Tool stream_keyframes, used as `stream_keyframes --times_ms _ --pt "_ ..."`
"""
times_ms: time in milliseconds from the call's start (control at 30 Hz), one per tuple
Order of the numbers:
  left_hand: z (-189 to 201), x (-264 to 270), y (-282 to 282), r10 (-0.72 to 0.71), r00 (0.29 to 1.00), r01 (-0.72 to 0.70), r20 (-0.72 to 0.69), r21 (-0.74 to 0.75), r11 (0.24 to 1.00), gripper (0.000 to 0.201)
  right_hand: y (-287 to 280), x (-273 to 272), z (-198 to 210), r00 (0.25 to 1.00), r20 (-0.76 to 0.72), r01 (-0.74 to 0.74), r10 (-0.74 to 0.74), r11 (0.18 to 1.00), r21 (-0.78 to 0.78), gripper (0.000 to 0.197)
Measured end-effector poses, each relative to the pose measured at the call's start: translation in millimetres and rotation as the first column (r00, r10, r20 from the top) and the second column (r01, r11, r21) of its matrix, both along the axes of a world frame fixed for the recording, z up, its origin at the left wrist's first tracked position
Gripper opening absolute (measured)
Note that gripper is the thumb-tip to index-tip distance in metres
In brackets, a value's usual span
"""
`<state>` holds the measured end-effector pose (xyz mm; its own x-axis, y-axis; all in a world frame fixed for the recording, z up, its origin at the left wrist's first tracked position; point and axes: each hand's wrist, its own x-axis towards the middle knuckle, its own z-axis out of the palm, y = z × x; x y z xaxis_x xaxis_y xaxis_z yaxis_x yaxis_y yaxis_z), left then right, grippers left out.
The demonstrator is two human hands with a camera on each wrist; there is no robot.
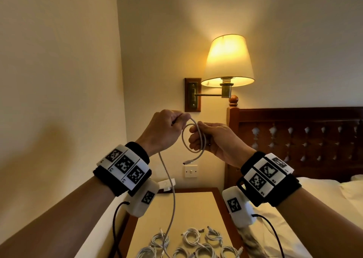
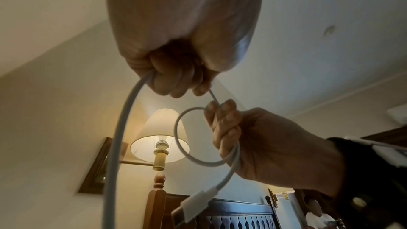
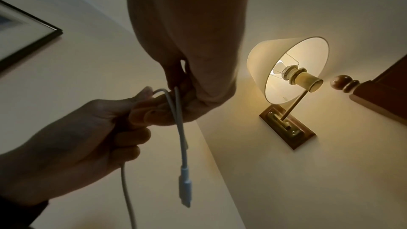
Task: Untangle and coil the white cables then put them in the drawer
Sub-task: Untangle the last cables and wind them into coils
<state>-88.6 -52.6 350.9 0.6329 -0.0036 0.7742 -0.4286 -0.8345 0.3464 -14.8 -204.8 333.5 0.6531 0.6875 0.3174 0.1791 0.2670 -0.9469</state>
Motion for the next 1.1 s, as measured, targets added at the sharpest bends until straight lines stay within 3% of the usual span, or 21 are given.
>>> stream_keyframes --times_ms 333,467,633,767,867,967,1033,1100 --pt "-11.1 10.5 24.3 0.063 0.997 -0.067 -0.039 -0.094 0.993 0.042 8.7 -1.8 -8.8 0.947 -0.211 -0.24 0.24 0.97 0.027 0.031" --pt "-17.4 15.7 35.3 -0.042 0.992 0.024 -0.122 -0.14 0.99 0.039 8.6 -1.7 -11.8 0.889 -0.365 -0.231 0.277 0.959 0.166 0.03" --pt "-33.2 19.4 57.0 -0.19 0.949 0.137 -0.253 -0.215 0.967 0.037 7.4 7.1 -6.2 0.873 -0.414 -0.147 0.257 0.949 0.279 0.034" --pt "-50.7 21.8 82.5 -0.36 0.858 0.191 -0.366 -0.423 0.886 0.03 -1.4 14.9 3.5 0.869 -0.429 -0.095 0.247 0.934 0.345 0.034" --pt "-63.3 19.2 92.4 -0.384 0.777 0.102 -0.498 -0.503 0.858 0.027 -11.3 21.0 12.8 0.884 -0.423 -0.02 0.199 0.92 0.392 0.033" --pt "-57.8 12.0 81.8 -0.266 0.633 0.035 -0.727 -0.316 0.948 0.031 -14.5 20.6 18.9 0.929 -0.366 0.065 0.051 0.952 0.298 0.029" --pt "-39.9 3.0 63.4 -0.198 0.54 0.118 -0.818 -0.159 0.98 0.033 -9.6 15.7 17.0 0.973 -0.226 0.098 -0.057 0.98 0.173 0.026" --pt "-20.7 -6.6 40.7 -0.201 0.525 0.236 -0.827 -0.085 0.968 0.032 -1.4 8.0 12.9 0.99 -0.04 0.137 -0.134 0.988 0.073 0.025"
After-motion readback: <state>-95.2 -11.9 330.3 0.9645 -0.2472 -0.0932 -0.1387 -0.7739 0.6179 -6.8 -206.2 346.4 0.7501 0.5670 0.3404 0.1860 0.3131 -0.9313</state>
